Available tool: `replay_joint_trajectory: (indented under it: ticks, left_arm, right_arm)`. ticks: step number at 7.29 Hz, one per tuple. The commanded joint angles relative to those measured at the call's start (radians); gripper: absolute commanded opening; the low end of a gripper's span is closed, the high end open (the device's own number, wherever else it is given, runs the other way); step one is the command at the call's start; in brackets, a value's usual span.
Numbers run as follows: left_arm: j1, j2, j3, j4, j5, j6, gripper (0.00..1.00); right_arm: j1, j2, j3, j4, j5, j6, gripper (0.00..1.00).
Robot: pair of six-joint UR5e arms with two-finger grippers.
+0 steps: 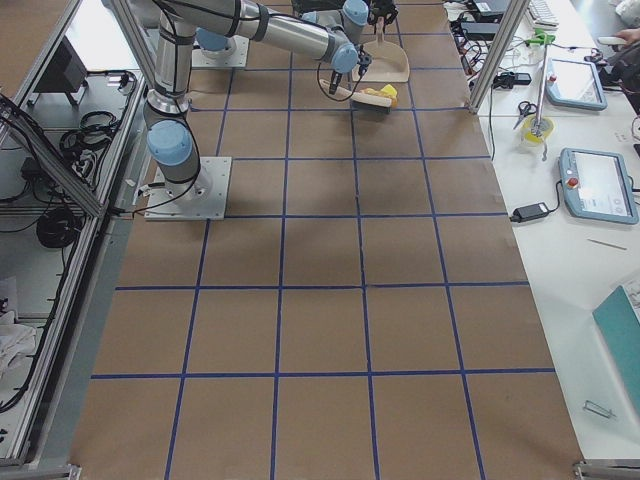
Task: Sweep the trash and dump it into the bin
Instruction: 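Sweep the bread roll into the dustpan with the right gripper's brush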
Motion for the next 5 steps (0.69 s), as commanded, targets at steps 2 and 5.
replay_joint_trajectory:
  ticks: [2,5]
  left_arm:
    - [0.000,0.000,0.000,0.000,0.000,0.001,0.00]
    - [0.000,0.001,0.000,0.002,0.000,0.000,0.00]
  right_arm:
    - [0.076,0.098,-0.100,-0.048,0.001,0.083,0.00]
    - [0.128,0.125,-0.151,-0.073,0.001,0.086,0.00]
